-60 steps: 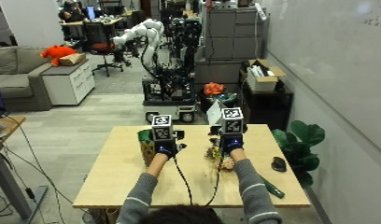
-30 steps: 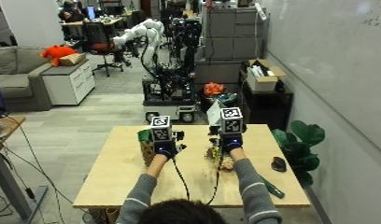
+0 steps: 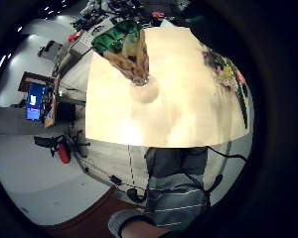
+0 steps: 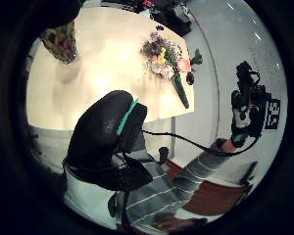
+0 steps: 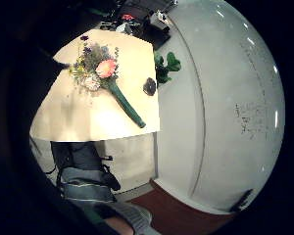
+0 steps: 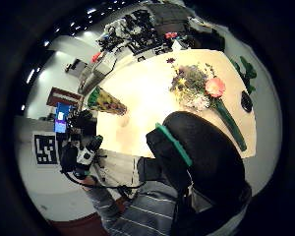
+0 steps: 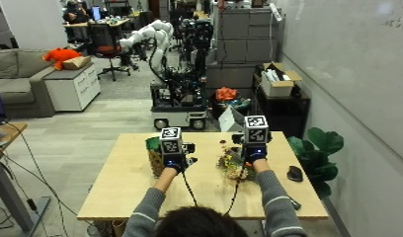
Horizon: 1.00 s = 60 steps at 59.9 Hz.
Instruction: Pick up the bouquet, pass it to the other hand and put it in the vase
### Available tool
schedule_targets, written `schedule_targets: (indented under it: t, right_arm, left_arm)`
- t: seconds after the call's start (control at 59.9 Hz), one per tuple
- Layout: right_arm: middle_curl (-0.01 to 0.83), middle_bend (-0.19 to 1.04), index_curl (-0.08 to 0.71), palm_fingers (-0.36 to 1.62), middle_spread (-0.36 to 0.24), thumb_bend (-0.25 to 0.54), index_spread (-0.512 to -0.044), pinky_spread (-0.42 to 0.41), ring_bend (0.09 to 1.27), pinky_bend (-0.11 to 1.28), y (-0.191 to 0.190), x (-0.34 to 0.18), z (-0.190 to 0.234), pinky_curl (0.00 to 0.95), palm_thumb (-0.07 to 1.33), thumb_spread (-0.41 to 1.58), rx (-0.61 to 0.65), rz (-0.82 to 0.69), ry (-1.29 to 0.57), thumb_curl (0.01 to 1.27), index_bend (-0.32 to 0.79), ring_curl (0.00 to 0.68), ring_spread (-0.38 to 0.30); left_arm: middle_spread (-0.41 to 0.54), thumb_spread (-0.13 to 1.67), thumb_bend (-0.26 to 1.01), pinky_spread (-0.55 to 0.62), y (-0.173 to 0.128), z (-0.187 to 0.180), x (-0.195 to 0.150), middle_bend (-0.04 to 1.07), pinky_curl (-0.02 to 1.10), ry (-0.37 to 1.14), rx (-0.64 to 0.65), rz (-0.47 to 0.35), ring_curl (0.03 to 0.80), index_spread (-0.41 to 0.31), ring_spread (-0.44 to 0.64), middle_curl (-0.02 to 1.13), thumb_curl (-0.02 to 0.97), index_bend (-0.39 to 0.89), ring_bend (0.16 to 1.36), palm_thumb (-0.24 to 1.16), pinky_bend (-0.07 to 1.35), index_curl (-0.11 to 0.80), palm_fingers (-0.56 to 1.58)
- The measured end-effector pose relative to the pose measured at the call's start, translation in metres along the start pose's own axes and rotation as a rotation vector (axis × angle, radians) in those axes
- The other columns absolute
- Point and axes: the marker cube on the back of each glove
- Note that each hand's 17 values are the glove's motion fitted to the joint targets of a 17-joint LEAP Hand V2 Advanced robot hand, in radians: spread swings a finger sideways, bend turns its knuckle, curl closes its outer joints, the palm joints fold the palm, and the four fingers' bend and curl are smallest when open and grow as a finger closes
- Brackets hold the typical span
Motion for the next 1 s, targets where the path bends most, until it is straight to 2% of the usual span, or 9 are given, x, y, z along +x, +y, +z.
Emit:
schedule_targets:
  t: [0.117, 0.251, 0.351, 0.484, 0.585, 0.785, 1.002]
  right_arm:
    - [0.344, 0.20, 0.205, 0.26, -0.095, -0.017, -0.418, 0.229, 0.43, 0.43, -0.004, 0.028, 0.010, 0.335, 0.41, 1.20, 0.002, 0.024, -0.010, 0.23, 0.12, 0.292, -0.012]
    - [0.350, 0.20, 0.202, 0.27, -0.094, -0.017, -0.418, 0.230, 0.42, 0.44, -0.011, 0.064, 0.024, 0.342, 0.41, 1.20, 0.032, 0.091, -0.049, 0.23, 0.12, 0.297, -0.013]
    - [0.353, 0.20, 0.198, 0.27, -0.095, -0.022, -0.418, 0.230, 0.43, 0.46, -0.009, 0.090, 0.034, 0.347, 0.40, 1.19, 0.010, 0.135, -0.070, 0.23, 0.11, 0.303, -0.014]
    - [0.357, 0.20, 0.179, 0.27, -0.091, -0.029, -0.410, 0.238, 0.46, 0.49, -0.019, 0.116, 0.047, 0.358, 0.36, 1.17, 0.015, 0.173, -0.077, 0.23, 0.09, 0.313, -0.003]
    - [0.363, 0.21, 0.156, 0.26, -0.079, -0.034, -0.404, 0.247, 0.49, 0.53, -0.027, 0.130, 0.063, 0.368, 0.32, 1.13, 0.019, 0.191, -0.093, 0.23, 0.06, 0.321, 0.013]
    - [0.370, 0.23, 0.120, 0.24, -0.033, -0.032, -0.394, 0.265, 0.54, 0.59, -0.015, 0.155, 0.114, 0.379, 0.26, 1.03, -0.108, 0.260, -0.106, 0.25, 0.07, 0.332, 0.049]
    - [0.376, 0.26, 0.106, 0.22, -0.013, -0.027, -0.386, 0.267, 0.57, 0.61, -0.006, 0.188, 0.208, 0.376, 0.26, 0.98, -0.225, 0.371, -0.147, 0.27, 0.07, 0.334, 0.058]
  left_arm:
    - [0.022, 1.07, -0.02, 0.24, -0.004, 0.008, 0.001, 0.18, 0.25, 0.003, 0.002, -0.003, 0.283, -0.077, 0.15, 0.37, 0.286, 0.19, 0.34, 0.24, 0.17, 0.419, 0.51]
    - [0.022, 1.08, -0.02, 0.24, 0.005, 0.015, 0.002, 0.18, 0.25, -0.005, 0.001, 0.018, 0.289, -0.077, 0.15, 0.37, 0.290, 0.19, 0.34, 0.24, 0.17, 0.423, 0.50]
    - [0.022, 1.08, -0.02, 0.24, -0.005, 0.040, 0.005, 0.18, 0.25, 0.008, 0.021, 0.056, 0.292, -0.077, 0.15, 0.37, 0.292, 0.19, 0.33, 0.24, 0.17, 0.426, 0.50]
    - [0.027, 1.08, -0.02, 0.24, 0.015, 0.056, 0.016, 0.18, 0.26, 0.013, -0.038, 0.089, 0.298, -0.074, 0.15, 0.38, 0.293, 0.17, 0.34, 0.24, 0.17, 0.422, 0.49]
    - [0.029, 1.08, -0.02, 0.24, 0.019, 0.066, 0.021, 0.18, 0.26, 0.025, -0.048, 0.111, 0.301, -0.068, 0.15, 0.38, 0.293, 0.17, 0.34, 0.24, 0.18, 0.417, 0.48]
    - [0.035, 1.08, -0.02, 0.24, 0.018, 0.076, 0.021, 0.18, 0.27, 0.032, -0.064, 0.125, 0.305, -0.066, 0.16, 0.38, 0.290, 0.17, 0.35, 0.24, 0.18, 0.411, 0.48]
    - [0.042, 1.08, -0.02, 0.24, 0.016, 0.087, 0.016, 0.18, 0.28, 0.037, -0.089, 0.124, 0.308, -0.064, 0.16, 0.38, 0.291, 0.17, 0.35, 0.23, 0.18, 0.406, 0.47]
